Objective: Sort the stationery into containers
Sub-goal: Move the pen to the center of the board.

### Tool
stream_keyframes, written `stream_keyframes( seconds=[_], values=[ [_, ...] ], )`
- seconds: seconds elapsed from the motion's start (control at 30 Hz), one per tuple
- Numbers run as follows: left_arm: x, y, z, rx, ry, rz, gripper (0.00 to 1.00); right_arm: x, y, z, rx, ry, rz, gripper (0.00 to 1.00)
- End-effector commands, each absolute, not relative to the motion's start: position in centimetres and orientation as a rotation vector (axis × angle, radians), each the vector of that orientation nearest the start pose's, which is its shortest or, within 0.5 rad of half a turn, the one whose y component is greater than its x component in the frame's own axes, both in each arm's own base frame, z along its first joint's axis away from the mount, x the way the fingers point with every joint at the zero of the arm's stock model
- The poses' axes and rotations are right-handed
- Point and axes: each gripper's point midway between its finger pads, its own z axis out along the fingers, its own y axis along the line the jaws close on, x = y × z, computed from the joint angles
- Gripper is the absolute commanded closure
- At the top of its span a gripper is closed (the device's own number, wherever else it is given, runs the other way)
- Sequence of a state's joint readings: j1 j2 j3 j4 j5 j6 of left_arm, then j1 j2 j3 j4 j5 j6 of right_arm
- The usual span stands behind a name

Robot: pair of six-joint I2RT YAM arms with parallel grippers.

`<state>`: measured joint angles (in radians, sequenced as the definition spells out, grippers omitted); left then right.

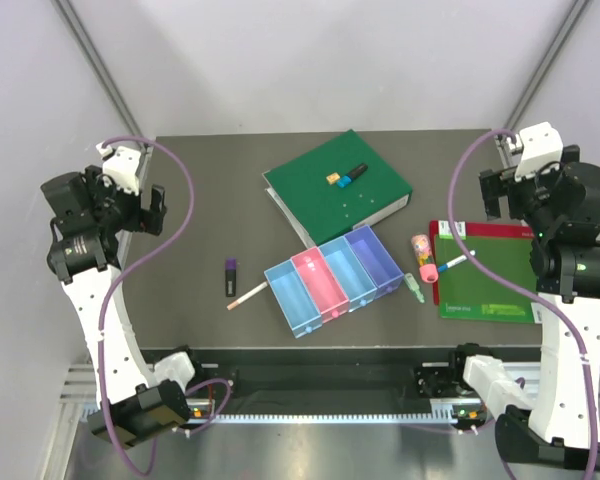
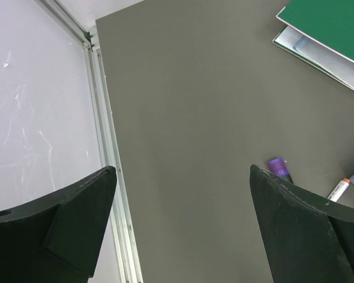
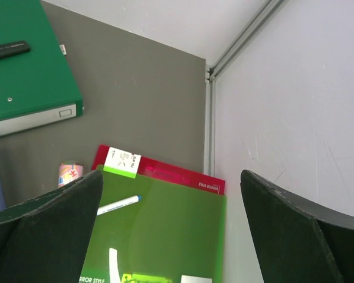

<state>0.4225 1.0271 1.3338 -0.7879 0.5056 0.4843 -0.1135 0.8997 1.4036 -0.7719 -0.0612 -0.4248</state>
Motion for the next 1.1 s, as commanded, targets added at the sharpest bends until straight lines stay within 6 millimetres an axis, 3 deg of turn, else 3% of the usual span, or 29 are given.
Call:
stream_keyframes(
  seconds=[0.0, 0.2, 0.23, 0.3, 0.33, 0.4, 0.43, 0.47, 0.5, 0.63, 0.7, 0.8, 0.83, 0.87, 0.97, 1.07],
  values=[
    [29.1, 5.1, 33.5, 0.374, 1.92, 0.046, 0.01, 27.1, -4.0, 39.7, -0.425, 1.791, -0.395, 0.0],
    [28.8, 4.3, 33.5, 0.451, 1.902, 0.033, 0.01, 27.7, -4.7, 36.4, -0.553, 1.925, -0.438, 0.0],
    [28.7, 3.9, 33.4, 0.47, 1.896, 0.011, 0.01, 27.8, -6.1, 36.1, -0.486, 1.965, -0.501, 0.0],
    [29.2, 3.0, 33.2, 0.498, 1.896, -0.026, 0.01, 29.1, -6.6, 35.0, -0.403, 2.032, -0.48, 0.0],
    [29.6, 3.0, 33.2, 0.491, 1.909, -0.01, 0.01, 29.1, -5.6, 33.7, -0.448, 2.084, -0.404, 0.0],
    [31.4, 0.7, 32.3, 0.569, 1.94, -0.009, 0.01, 30.4, -3.2, 32.8, -0.532, 2.142, -0.221, 0.0],
    [32.1, 1.1, 31.9, 0.567, 1.973, 0.094, 0.01, 30.8, -1.9, 32.5, -0.53, 2.157, -0.119, 0.01],
    [33.3, -1.7, 31.5, 0.653, 1.95, 0.085, 0.01, 32.2, -0.9, 32.8, -0.545, 2.162, -0.051, 0.0],
    [33.9, -2.6, 31.5, 0.676, 1.935, 0.095, 0.01, 32.8, 0.2, 32.8, -0.569, 2.16, -0.004, 0.0],
    [38.2, -5.4, 30.9, 0.679, 1.939, 0.056, 0.01, 37.5, 4.1, 33.7, -0.665, 2.073, -0.054, 0.0],
    [39.8, -6.4, 30.5, 0.681, 1.947, 0.039, 0.01, 39.3, 7.1, 32.9, -0.755, 2.045, -0.054, 0.01],
    [42.6, -8.1, 29.1, 0.701, 1.952, 0.014, 0.01, 42.1, 10.4, 31.7, -0.813, 2.044, -0.016, 0.0],
    [43.3, -8.6, 27.5, 0.714, 1.981, -0.004, 0.01, 43.0, 11.1, 31.4, -0.815, 2.045, -0.006, 0.0],
    [43.7, -9.3, 27.0, 0.724, 1.978, -0.02, 0.01, 44.9, 12.2, 31.0, -0.81, 2.037, 0.002, 0.0],
    [44.9, -11.2, 25.3, 0.759, 1.98, -0.108, 0.01, 48.4, 14.1, 29.8, -0.819, 2.041, 0.05, 0.03],
    [45.7, -12.9, 23.9, 0.843, 1.954, -0.143, 0.01, 50.9, 15.6, 27.4, -0.929, 2.029, 0.027, 0.02]
  ],
)
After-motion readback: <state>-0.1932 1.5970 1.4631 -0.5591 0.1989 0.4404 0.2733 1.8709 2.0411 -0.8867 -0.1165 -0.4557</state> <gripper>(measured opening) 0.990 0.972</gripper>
